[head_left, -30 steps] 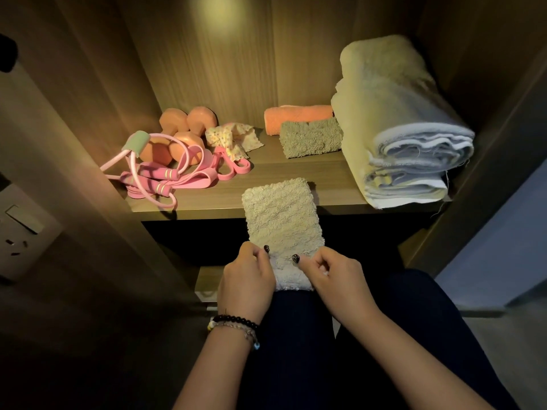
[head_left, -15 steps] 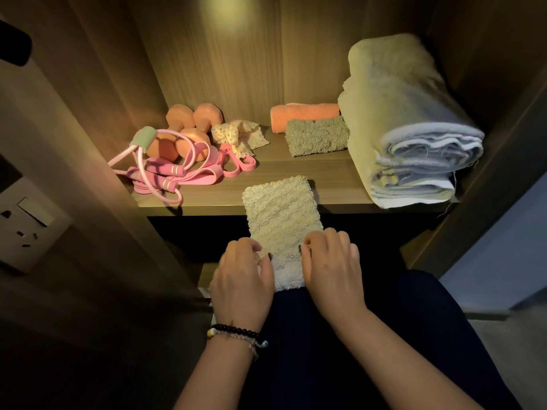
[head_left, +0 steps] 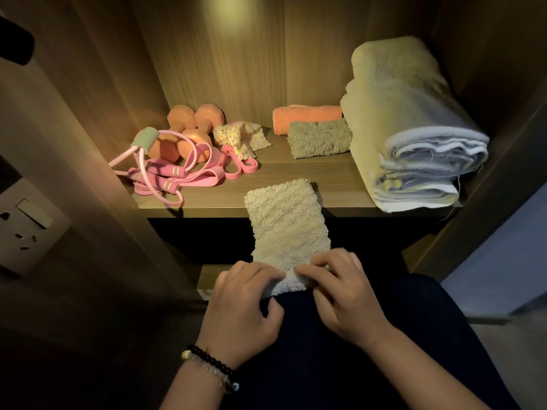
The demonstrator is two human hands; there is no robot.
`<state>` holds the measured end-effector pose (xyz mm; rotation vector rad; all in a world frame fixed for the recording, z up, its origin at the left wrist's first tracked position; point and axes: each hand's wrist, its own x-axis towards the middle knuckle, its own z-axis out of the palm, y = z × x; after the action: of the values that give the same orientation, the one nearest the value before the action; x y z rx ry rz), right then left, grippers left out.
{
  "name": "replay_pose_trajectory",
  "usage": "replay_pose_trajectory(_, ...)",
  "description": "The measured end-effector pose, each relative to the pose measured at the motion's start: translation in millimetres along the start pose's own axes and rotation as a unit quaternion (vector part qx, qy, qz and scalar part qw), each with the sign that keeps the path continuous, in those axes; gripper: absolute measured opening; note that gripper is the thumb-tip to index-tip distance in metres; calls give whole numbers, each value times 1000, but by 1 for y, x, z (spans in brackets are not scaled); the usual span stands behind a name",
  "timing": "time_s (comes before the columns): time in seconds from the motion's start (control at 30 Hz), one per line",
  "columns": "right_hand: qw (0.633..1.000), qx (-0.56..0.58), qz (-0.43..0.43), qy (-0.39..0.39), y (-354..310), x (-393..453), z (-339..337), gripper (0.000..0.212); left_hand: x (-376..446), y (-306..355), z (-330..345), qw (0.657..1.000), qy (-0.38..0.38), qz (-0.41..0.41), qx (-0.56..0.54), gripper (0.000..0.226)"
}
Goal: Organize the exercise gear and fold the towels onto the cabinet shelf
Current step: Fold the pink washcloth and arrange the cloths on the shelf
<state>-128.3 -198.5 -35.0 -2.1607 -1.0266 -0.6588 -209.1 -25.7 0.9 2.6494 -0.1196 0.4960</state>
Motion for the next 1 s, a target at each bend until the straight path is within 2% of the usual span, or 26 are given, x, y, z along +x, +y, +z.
replay_pose_trajectory(0.13, 998, 32, 28, -51, 5, -19, -7, 32, 4, -3, 7, 999, 11, -18, -50, 27)
replay_pose_trajectory(0.33, 993, 21, 58, -106, 16, -8, -10, 28, 0, -9, 14, 988, 18, -63, -140, 25)
replay_pose_trajectory(0.57, 990, 68, 88, -90, 13, -6, -19, 25, -5, -10, 14, 979, 24, -100, -176, 14)
replay_pose_trajectory(0.73, 966, 171, 185, -62, 7, -12, -19, 13, -7, -10, 14, 952, 60, -141, -264, 6)
replay_pose_trajectory(0.87, 958, 185, 204, -76, 5, -12, -19, 10, -3, -11, 13, 932, 37, -156, -326, 19)
replay_pose_trajectory(0.93, 950, 185, 233, -94, 4, -9, -18, 17, 1, -14, 12, 920, 15, -175, -350, 16)
replay_pose_trajectory(1.0, 936, 181, 278, -114, 3, -4, -17, 15, 5, -16, 13, 918, -2, -200, -343, 11)
